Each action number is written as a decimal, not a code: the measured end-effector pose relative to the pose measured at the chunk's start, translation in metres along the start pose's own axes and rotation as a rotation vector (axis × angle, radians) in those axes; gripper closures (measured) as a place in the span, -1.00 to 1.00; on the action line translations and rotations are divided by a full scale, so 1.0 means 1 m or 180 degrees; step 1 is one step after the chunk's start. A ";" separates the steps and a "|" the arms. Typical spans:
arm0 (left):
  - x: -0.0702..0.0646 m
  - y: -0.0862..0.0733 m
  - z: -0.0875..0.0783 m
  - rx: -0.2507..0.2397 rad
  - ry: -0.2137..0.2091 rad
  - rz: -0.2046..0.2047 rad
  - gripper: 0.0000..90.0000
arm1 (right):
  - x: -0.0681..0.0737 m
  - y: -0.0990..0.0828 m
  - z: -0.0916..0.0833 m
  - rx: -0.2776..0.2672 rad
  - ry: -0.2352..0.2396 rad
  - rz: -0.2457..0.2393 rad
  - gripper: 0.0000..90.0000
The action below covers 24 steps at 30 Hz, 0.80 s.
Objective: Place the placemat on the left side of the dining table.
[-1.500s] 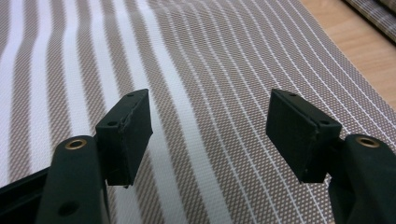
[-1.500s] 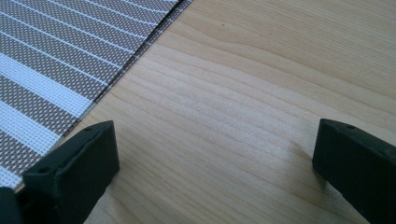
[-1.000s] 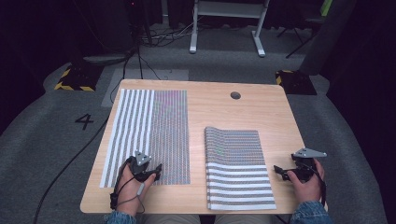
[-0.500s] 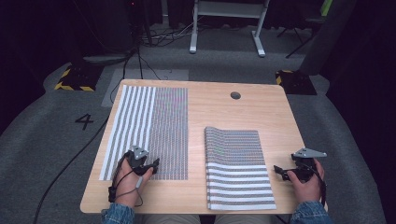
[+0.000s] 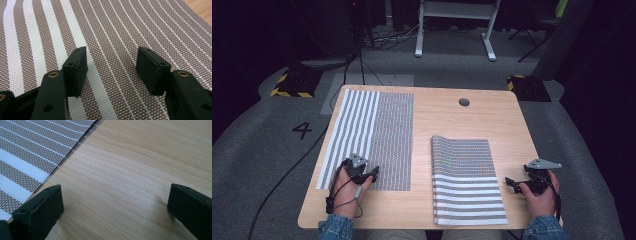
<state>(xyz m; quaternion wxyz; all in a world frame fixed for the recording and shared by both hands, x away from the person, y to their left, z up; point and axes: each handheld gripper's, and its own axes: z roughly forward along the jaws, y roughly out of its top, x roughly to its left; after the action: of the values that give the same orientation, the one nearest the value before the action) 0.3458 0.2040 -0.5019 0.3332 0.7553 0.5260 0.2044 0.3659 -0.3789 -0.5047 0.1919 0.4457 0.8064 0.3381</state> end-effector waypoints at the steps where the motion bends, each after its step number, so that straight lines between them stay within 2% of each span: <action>1: 0.000 0.000 0.000 0.0003 0.0008 0.0008 -0.05 | 0.000 0.000 0.000 0.0001 0.0000 0.0003 -0.99; 5: -0.002 -0.001 0.000 -0.0001 0.0059 -0.0028 -0.09 | 0.000 0.000 0.000 -0.0001 -0.0002 -0.0002 -0.99; 16: -0.010 -0.005 -0.005 0.0008 -0.0014 -0.0010 -0.16 | 0.000 0.000 0.000 0.0002 0.0000 0.0003 -0.99; 18: -0.011 -0.004 -0.007 0.0068 -0.0052 -0.0041 -0.17 | 0.000 0.000 0.000 0.0002 0.0000 0.0003 -0.99; 19: -0.012 -0.002 -0.010 0.0030 -0.0031 -0.0043 -0.18 | 0.000 0.000 0.000 -0.0001 -0.0002 -0.0002 -0.99; 24: -0.018 0.005 -0.027 -0.0175 -0.0124 0.0073 -0.24 | 0.000 0.000 0.000 0.0001 0.0000 0.0003 -0.99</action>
<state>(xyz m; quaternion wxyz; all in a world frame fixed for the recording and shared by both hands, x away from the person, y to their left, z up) 0.3251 0.1939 -0.4788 0.3618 0.7556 0.5049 0.2078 0.3659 -0.3789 -0.5047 0.1916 0.4461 0.8062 0.3380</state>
